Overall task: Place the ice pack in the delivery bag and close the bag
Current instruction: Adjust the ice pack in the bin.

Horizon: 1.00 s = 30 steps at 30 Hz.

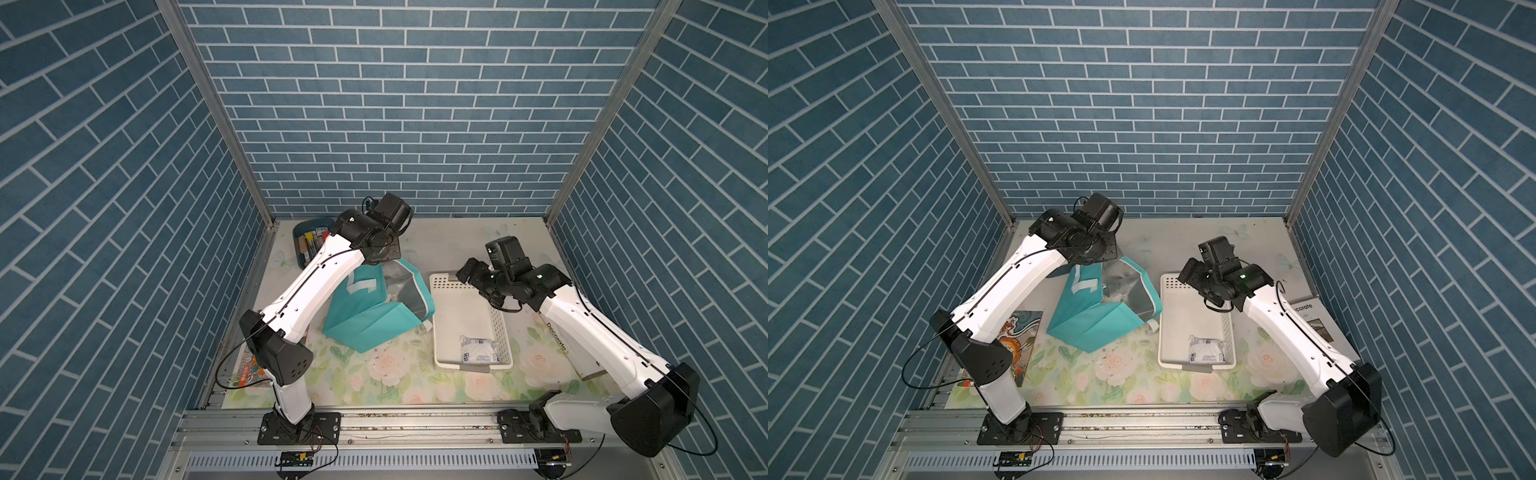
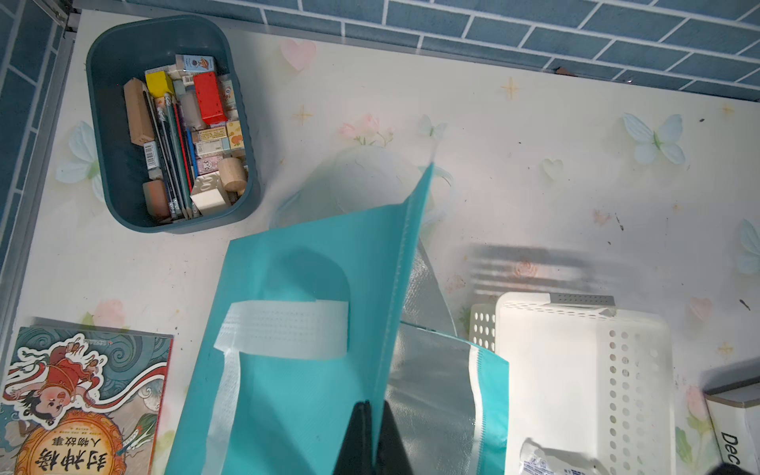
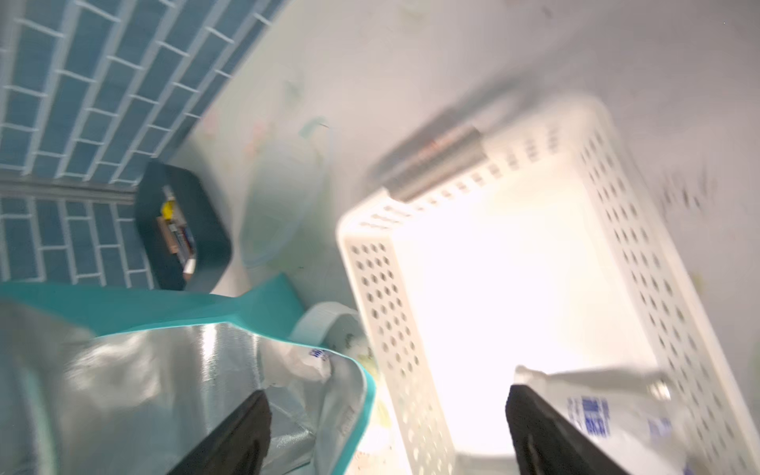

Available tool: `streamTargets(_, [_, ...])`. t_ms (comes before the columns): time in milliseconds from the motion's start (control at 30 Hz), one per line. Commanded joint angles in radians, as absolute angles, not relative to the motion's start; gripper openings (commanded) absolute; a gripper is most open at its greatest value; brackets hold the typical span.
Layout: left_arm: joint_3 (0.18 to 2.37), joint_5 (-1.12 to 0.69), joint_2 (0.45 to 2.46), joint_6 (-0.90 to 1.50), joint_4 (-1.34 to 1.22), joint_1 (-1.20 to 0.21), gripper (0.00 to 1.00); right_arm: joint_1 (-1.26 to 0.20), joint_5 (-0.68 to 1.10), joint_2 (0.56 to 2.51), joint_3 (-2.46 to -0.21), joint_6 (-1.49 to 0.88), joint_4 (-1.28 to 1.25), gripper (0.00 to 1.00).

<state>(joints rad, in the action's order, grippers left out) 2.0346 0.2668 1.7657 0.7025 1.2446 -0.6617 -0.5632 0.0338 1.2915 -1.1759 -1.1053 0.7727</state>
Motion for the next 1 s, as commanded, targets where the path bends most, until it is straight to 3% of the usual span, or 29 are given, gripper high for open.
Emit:
streamTargets(0, [2.014,0.296,1.726,0.697,1.239,-0.666,0.00,-0.569,0.045,1.273,-1.116,-1.405,0.970,0.92])
streamTargets(133, [1.973,0.275,1.694,0.692,1.206,-0.666,0.00,-0.569,0.031,1.251,-0.998,-1.541,1.032,0.91])
streamTargets(300, [1.939,0.233,1.689,0.698,1.195,-0.666,0.00,-0.573,0.168,1.216,-0.827,-1.635,0.916,0.91])
streamTargets(533, [1.943,0.207,1.687,0.700,1.179,-0.666,0.00,-0.578,0.145,1.211,-0.728,-1.713,0.778,0.91])
streamTargets(967, [1.944,0.201,1.696,0.696,1.177,-0.667,0.00,-0.576,0.087,1.394,-0.782,-1.682,0.640,0.91])
